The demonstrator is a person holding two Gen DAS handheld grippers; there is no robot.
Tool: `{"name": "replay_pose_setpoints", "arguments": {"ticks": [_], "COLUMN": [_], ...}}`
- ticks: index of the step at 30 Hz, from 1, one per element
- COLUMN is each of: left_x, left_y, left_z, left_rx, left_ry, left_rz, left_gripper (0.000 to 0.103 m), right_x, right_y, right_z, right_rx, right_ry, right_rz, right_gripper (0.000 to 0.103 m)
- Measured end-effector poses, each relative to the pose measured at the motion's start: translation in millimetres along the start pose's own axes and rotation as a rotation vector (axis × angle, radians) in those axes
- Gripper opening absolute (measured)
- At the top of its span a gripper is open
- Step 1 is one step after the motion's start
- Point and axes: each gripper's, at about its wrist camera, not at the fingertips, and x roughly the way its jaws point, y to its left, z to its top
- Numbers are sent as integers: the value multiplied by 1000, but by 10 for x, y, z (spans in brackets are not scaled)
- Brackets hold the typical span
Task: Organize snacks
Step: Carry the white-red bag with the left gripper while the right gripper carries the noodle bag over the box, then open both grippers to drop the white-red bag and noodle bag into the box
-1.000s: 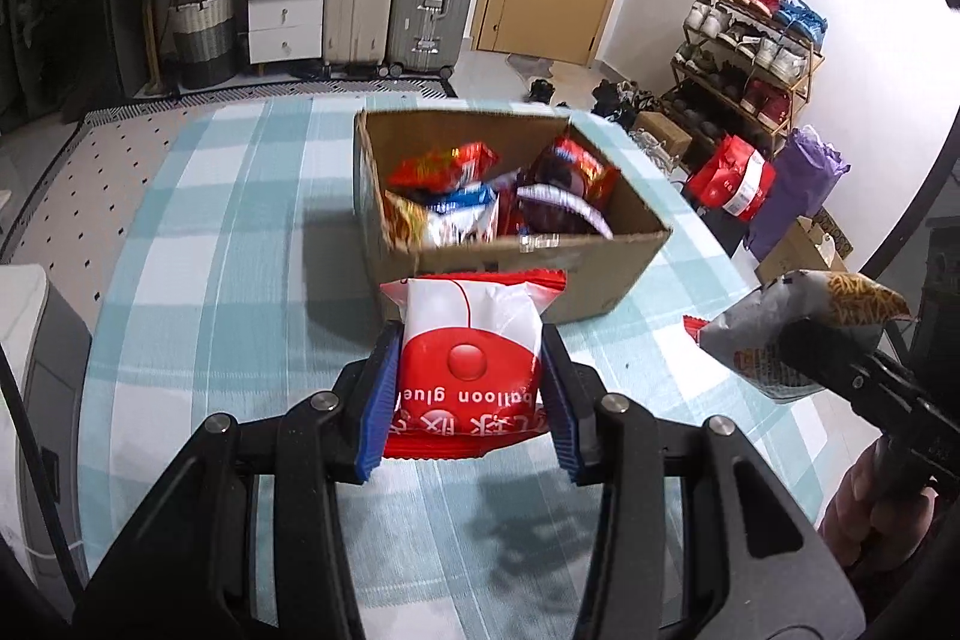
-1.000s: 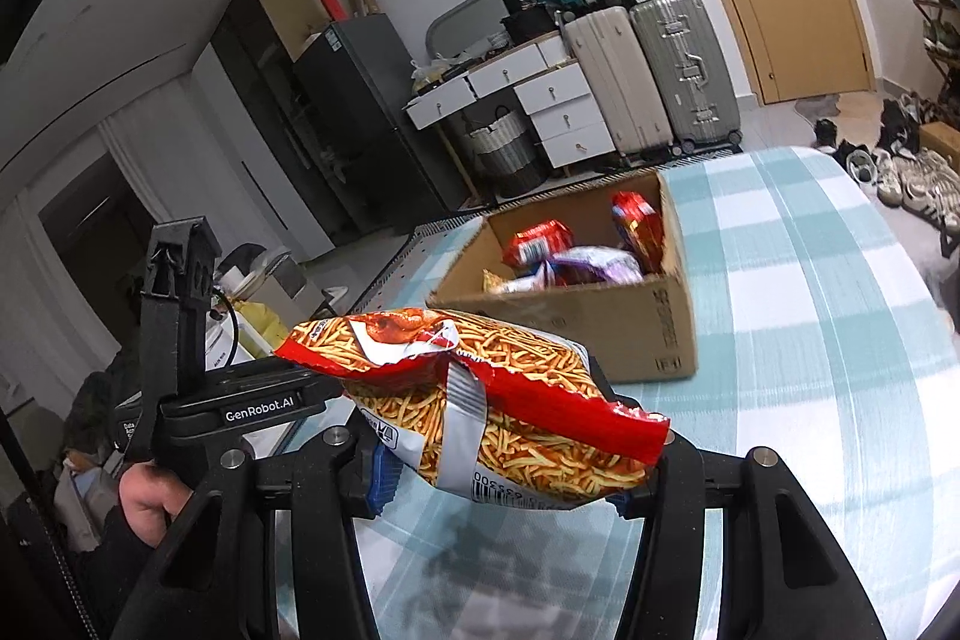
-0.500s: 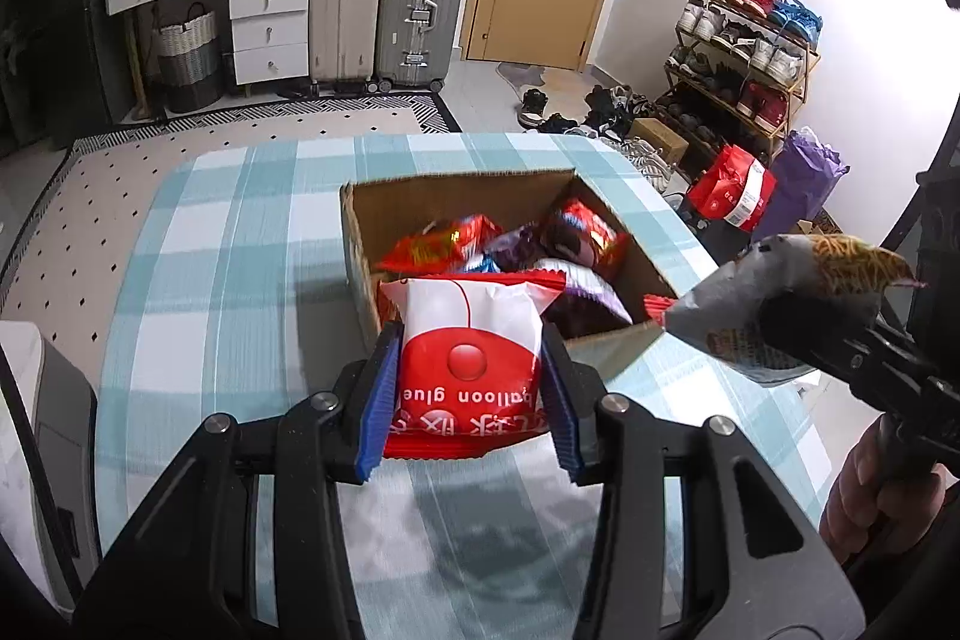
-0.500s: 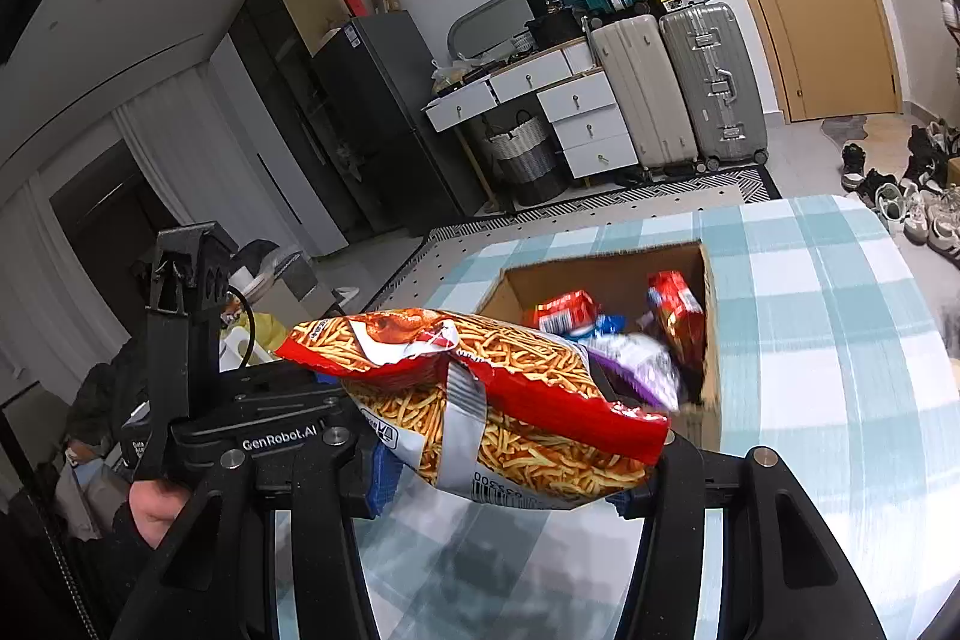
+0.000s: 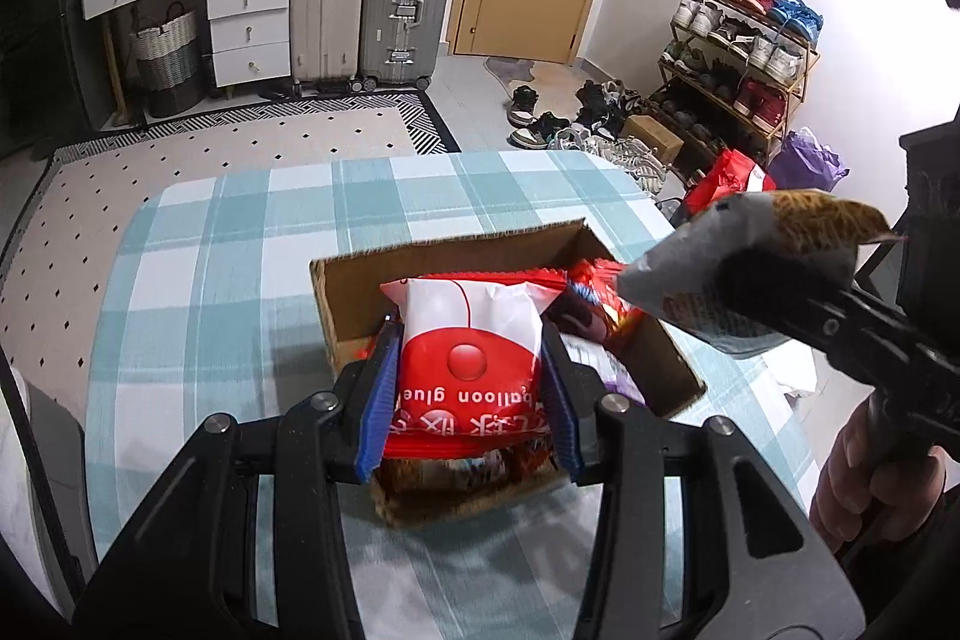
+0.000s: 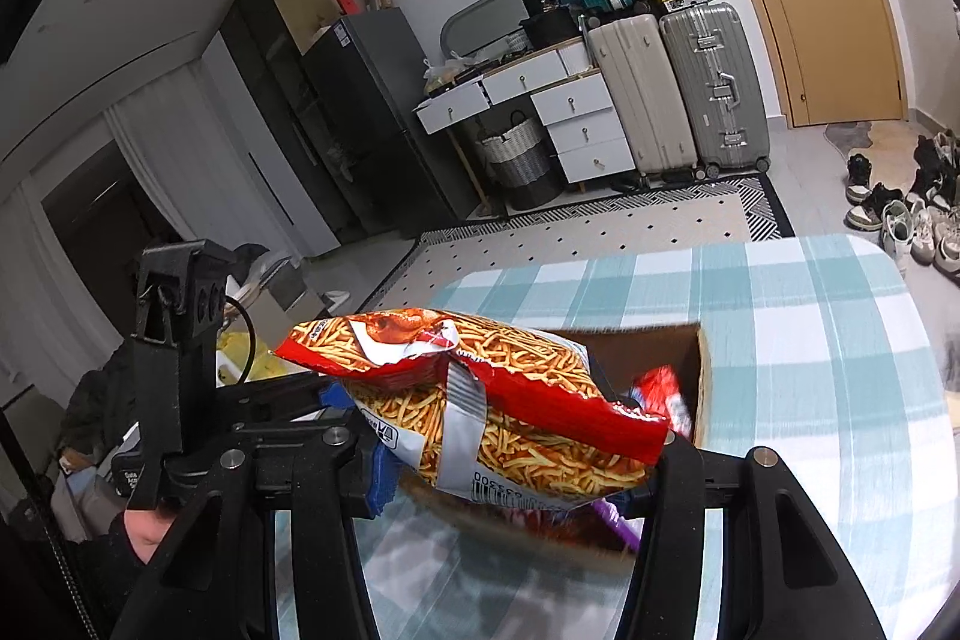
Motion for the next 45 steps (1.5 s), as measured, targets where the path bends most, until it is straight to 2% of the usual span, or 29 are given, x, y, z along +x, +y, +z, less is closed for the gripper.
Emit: {"name": "replay_pose_setpoints", "arguments": {"ticks": [6,13,21,23,26,28,29,36,45], "left_x": [227,501,644,648,639,597,572,404,-38], "left_y": [9,35,77,79,112,133,136,112,17], "left_z": [121,148,130,129,115,84,71,11,-101], "left_rx": [21,29,29,36,35,33,35,44,60], "left_ry": [12,39,32,30,34,25,19,7,-41], "left_rz": [-15,-26,-28,-24,2,3,13,38,67], "left_gripper": [41,41,41,43,60,72,74,76,80], "right_x": [240,467,709,759,807,768,727,505,172], "right_y": [-129,-287,-373,-382,-412,-419,-412,-324,-121], "right_z": [122,97,58,51,30,20,22,43,27], "right_rx": [-10,1,-19,-21,-25,-33,-41,-50,-63], "right_ry": [0,11,22,28,43,30,16,-14,-55], "right_rz": [-30,-50,-105,-120,-122,-121,-131,-104,-91], "right_gripper": [53,53,53,60,81,83,87,90,90]}}
